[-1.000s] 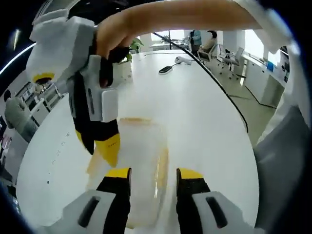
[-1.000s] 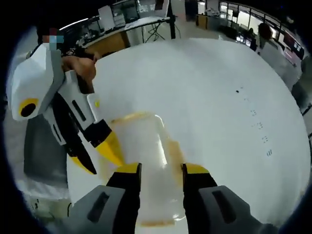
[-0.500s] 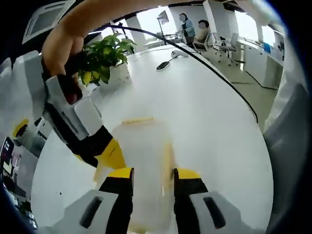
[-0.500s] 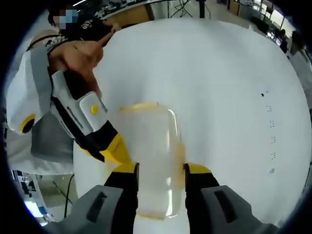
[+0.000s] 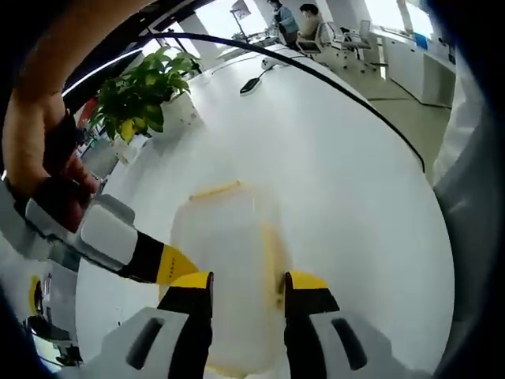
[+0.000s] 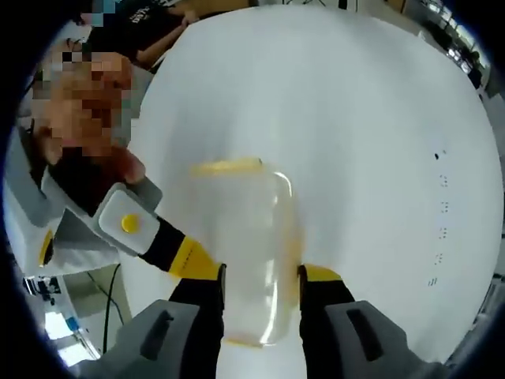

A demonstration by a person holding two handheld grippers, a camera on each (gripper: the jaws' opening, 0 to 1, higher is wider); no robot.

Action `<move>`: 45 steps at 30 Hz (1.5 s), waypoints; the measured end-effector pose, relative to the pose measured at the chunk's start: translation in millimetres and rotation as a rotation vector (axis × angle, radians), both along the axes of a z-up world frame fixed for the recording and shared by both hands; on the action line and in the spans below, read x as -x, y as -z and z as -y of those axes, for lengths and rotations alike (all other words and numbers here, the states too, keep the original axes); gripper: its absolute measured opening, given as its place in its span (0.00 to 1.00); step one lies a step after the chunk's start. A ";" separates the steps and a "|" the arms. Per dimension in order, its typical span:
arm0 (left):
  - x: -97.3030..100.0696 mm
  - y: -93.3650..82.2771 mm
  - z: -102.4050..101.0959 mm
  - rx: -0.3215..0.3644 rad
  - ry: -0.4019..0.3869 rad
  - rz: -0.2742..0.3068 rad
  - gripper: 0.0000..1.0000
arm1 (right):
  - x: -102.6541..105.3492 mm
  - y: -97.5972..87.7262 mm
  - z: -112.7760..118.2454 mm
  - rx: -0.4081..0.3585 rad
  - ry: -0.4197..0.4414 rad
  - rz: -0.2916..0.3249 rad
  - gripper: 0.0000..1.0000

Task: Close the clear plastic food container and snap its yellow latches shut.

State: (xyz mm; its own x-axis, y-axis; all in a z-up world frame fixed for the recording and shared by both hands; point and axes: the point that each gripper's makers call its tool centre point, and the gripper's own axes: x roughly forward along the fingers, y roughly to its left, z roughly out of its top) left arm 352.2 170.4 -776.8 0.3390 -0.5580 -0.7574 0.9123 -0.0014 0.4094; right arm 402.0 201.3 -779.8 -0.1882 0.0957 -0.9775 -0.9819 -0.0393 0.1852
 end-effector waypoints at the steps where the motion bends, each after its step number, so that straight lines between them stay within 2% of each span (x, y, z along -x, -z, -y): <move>1: -0.1 0.0 -0.7 -0.003 0.005 0.000 0.29 | 0.6 0.1 0.1 0.014 -0.007 0.003 0.34; 6: 1.4 1.2 -0.8 -0.023 0.054 0.050 0.30 | -1.7 -0.4 1.6 0.030 -0.006 0.006 0.33; 12: 0.6 1.9 -0.5 -0.038 0.036 0.076 0.28 | -2.4 -0.3 2.1 0.009 -0.002 0.005 0.33; 13: -12.8 -4.2 -9.6 -0.088 0.010 0.184 0.26 | -1.4 0.2 2.4 0.011 -0.001 0.001 0.33; 14: -1.5 3.5 3.1 -0.063 0.070 0.146 0.26 | -2.1 0.5 2.2 0.012 -0.003 0.004 0.33; 15: 0.4 3.3 0.7 -0.060 0.041 0.126 0.26 | -2.6 1.8 2.1 0.019 0.000 0.001 0.33; 21: 3.3 2.6 -1.3 -0.054 0.047 0.111 0.26 | -3.0 2.6 3.2 0.051 -0.006 -0.003 0.32; 28: 2.5 5.5 -2.1 -0.076 0.049 0.152 0.27 | -3.5 2.9 3.4 0.061 -0.005 0.009 0.31; 29: 1.5 4.0 -1.1 -0.104 0.087 0.213 0.26 | -3.8 3.1 3.4 0.064 -0.010 0.010 0.31; 30: 3.5 5.6 -2.1 -0.095 0.054 0.192 0.26 | -3.2 2.8 3.3 0.066 -0.011 0.010 0.31; 32: 1.2 4.8 -2.2 -0.084 0.043 0.167 0.27 | -3.8 2.7 3.9 0.064 -0.013 0.006 0.30; 39: 1.9 5.2 -3.2 -0.093 0.051 0.179 0.26 | -4.5 1.8 4.8 0.014 0.007 -0.010 0.28; 41: 2.7 5.1 -3.7 -0.100 0.060 0.185 0.26 | -3.7 3.3 4.3 -0.010 0.023 -0.037 0.28; 45: 2.4 5.0 -4.0 -0.094 0.054 0.183 0.27 | -7.1 6.0 3.6 -0.047 0.032 -0.039 0.29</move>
State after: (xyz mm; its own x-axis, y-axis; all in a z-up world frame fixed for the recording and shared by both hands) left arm 349.8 174.4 -781.8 0.4471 -0.5092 -0.7354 0.8202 -0.0946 0.5642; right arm 409.1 197.7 -785.8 -0.2219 0.1474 -0.9639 -0.9749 -0.0178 0.2218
